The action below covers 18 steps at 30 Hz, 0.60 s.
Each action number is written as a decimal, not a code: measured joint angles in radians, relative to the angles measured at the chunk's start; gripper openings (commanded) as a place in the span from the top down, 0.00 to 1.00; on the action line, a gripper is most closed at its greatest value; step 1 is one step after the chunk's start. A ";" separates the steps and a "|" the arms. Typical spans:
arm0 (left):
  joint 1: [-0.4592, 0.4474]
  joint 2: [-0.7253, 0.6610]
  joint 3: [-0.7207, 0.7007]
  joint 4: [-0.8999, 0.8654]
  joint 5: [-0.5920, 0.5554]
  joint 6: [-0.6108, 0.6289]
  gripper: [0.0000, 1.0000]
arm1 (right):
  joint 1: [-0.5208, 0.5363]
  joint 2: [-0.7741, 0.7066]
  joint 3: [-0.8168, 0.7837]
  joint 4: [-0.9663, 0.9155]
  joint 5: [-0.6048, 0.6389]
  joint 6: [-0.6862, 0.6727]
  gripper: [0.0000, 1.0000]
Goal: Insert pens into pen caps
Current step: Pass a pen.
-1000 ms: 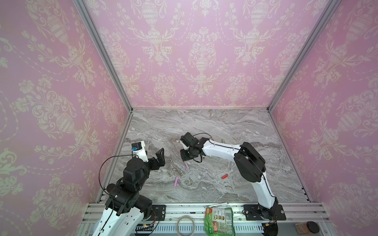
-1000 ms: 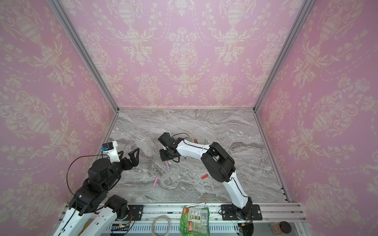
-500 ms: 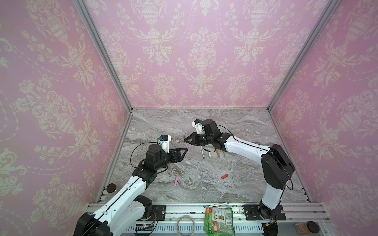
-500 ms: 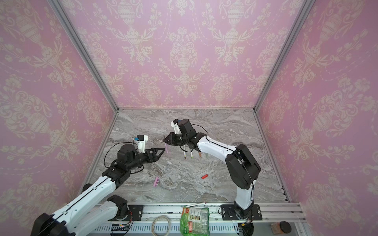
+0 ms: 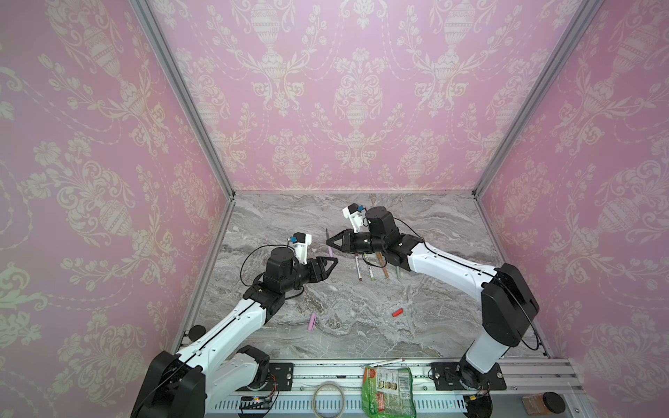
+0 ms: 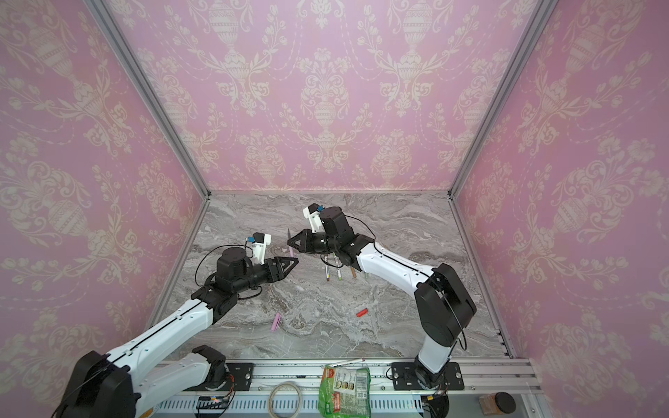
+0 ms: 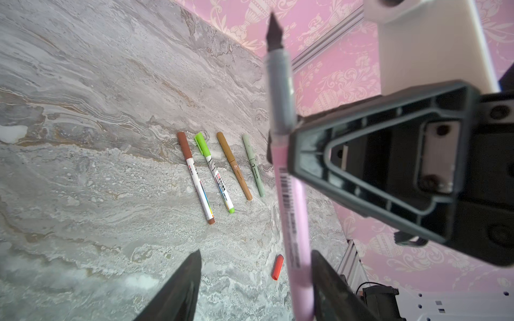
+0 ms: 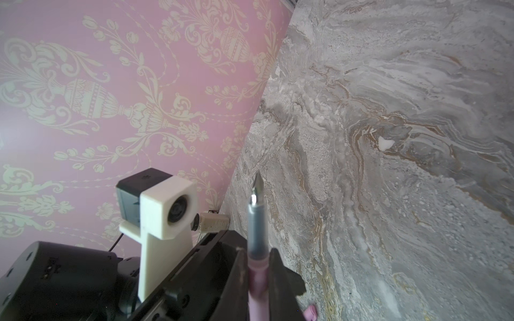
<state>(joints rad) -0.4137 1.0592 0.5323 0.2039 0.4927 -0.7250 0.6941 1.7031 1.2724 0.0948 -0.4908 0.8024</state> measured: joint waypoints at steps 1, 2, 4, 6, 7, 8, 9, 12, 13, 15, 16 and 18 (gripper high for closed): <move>-0.005 0.005 0.000 0.005 0.000 -0.001 0.43 | 0.000 -0.005 -0.006 0.005 0.000 0.003 0.97; -0.011 0.008 0.000 0.009 0.000 -0.003 0.47 | 0.000 -0.007 -0.010 0.007 -0.001 0.007 0.97; -0.022 0.010 0.004 0.010 0.000 -0.006 0.54 | 0.000 -0.007 -0.019 0.016 -0.001 0.010 0.97; -0.029 0.010 0.011 0.012 -0.001 -0.010 0.62 | 0.001 -0.008 -0.029 0.021 -0.001 0.011 0.97; -0.030 0.010 0.013 0.013 -0.001 -0.012 0.63 | 0.002 -0.008 -0.032 0.022 -0.001 0.011 0.97; -0.033 0.010 0.016 0.013 -0.001 -0.014 0.64 | 0.002 -0.008 -0.037 0.023 -0.001 0.011 0.97; -0.035 0.010 0.018 0.013 -0.001 -0.014 0.65 | 0.002 -0.009 -0.040 0.024 -0.001 0.011 0.97; -0.036 0.009 0.019 0.011 -0.003 -0.014 0.71 | 0.004 -0.014 -0.050 0.024 -0.001 0.011 0.97; -0.036 0.008 0.019 0.010 -0.005 -0.014 0.74 | 0.005 -0.016 -0.052 0.024 -0.001 0.010 0.97; -0.036 0.006 0.019 0.007 -0.008 -0.016 0.78 | 0.007 -0.019 -0.058 0.024 0.000 0.010 0.97; -0.036 0.006 0.021 0.004 -0.008 -0.017 0.81 | 0.007 -0.019 -0.059 0.024 0.000 0.010 0.97; -0.037 0.003 0.026 -0.004 -0.009 -0.017 0.82 | 0.009 -0.019 -0.061 0.024 0.000 0.010 0.97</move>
<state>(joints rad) -0.4507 1.0622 0.5583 0.1997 0.4835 -0.7422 0.7029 1.6840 1.2110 0.1192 -0.4911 0.8124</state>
